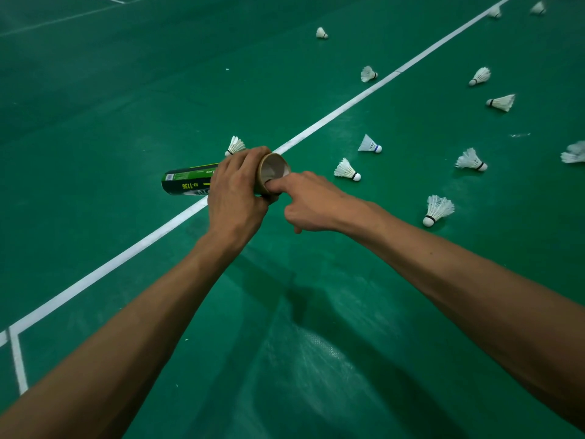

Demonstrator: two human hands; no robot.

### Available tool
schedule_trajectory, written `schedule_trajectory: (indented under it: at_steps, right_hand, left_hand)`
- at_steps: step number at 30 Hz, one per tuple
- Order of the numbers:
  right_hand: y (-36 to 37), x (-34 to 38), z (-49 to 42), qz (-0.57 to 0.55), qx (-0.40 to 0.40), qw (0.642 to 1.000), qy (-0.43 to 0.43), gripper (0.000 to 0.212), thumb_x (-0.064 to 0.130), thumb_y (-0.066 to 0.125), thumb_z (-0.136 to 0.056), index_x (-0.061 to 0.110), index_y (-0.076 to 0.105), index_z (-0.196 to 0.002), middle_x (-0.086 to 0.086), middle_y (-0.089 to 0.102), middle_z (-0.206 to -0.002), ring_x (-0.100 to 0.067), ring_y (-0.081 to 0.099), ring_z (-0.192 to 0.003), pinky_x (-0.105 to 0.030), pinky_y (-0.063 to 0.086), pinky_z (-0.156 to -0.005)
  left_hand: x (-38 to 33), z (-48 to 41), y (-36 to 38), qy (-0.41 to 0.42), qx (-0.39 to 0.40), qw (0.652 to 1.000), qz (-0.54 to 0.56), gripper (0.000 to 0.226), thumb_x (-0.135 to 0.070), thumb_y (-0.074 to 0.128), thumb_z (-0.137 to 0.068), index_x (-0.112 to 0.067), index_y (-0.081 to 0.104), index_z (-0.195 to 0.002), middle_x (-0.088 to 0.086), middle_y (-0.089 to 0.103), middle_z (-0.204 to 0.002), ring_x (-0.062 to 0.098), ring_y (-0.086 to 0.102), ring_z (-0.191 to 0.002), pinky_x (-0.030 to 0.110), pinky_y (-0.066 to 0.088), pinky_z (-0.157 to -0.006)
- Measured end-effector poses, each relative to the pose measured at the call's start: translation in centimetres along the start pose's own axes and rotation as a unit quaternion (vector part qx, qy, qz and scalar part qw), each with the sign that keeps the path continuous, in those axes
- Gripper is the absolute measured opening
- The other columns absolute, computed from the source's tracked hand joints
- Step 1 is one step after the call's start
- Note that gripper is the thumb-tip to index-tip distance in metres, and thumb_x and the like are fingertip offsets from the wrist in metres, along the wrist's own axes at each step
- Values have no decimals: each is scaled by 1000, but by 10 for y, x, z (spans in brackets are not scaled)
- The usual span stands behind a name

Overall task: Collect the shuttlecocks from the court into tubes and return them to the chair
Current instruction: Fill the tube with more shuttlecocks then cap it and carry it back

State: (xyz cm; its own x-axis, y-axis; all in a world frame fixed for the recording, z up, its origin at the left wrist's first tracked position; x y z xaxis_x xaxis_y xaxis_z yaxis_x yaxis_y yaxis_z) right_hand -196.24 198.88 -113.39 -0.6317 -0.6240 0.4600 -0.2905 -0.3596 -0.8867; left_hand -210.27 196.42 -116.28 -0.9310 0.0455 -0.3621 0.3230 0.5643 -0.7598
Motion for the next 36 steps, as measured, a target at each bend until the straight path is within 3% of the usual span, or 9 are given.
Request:
schedule_trajectory:
  at_steps: [6,11,18,25,30,36]
  right_hand:
    - [7,-4,2,-5,15,1000,10,64,-1,51,-70,31,63,-125,-13,70,-102,-34,64,-95,-35,45,-67]
    - [9,-8,4,-9,27,999,16,61,-1,50,-72,27,61,-126,-14,66,-103,-36,62,-99,-42,54,-78]
    - [14,-23,6,-23,53,998,26,61,-2,44,-72,26,61,-123,-13,65,-100,-35,64,-93,-42,56,-76]
    - [18,-23,3,-33,56,998,16,60,-1,45,-76,26,59,-128,-10,58,-104,-33,57,-92,-33,44,-69]
    - [19,-22,1,-18,49,999,7,55,0,44,-77,23,58,-126,-9,54,-99,-31,52,-83,-28,32,-54]
    - [23,-23,1,-8,42,999,5,57,3,46,-78,26,56,-129,-11,60,-114,-33,56,-95,-32,42,-72]
  left_hand:
    - [0,4,5,8,17,1000,-6,76,-21,88,-67,-23,58,-137,1,64,-134,29,54,-124,43,44,-103]
    - [-1,6,12,12,22,1000,-1,75,-21,87,-67,-23,58,-136,2,64,-133,30,56,-122,46,44,-103]
    - [-9,9,21,25,31,999,9,72,-22,87,-67,-24,59,-133,0,65,-132,30,57,-120,47,45,-102]
    - [-9,9,21,26,32,999,11,71,-21,86,-67,-23,59,-133,1,65,-132,30,56,-121,46,44,-102]
    - [-10,10,19,28,28,999,15,72,-18,86,-66,-24,59,-133,0,65,-131,30,57,-120,45,44,-102]
    - [-12,10,17,37,20,999,16,70,-15,82,-67,-23,60,-132,1,65,-131,30,57,-120,44,44,-101]
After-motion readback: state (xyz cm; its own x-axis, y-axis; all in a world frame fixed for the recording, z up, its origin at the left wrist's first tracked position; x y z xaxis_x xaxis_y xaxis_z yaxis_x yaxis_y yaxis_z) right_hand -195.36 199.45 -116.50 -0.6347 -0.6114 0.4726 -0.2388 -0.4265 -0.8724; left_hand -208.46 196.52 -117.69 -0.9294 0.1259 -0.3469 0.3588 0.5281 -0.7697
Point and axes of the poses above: each hand's wrist, its own z-axis away from the middle knuckle, its own y-axis out of the palm, x = y × z, the point moved 4 cm from there along -z, towards the middle knuckle
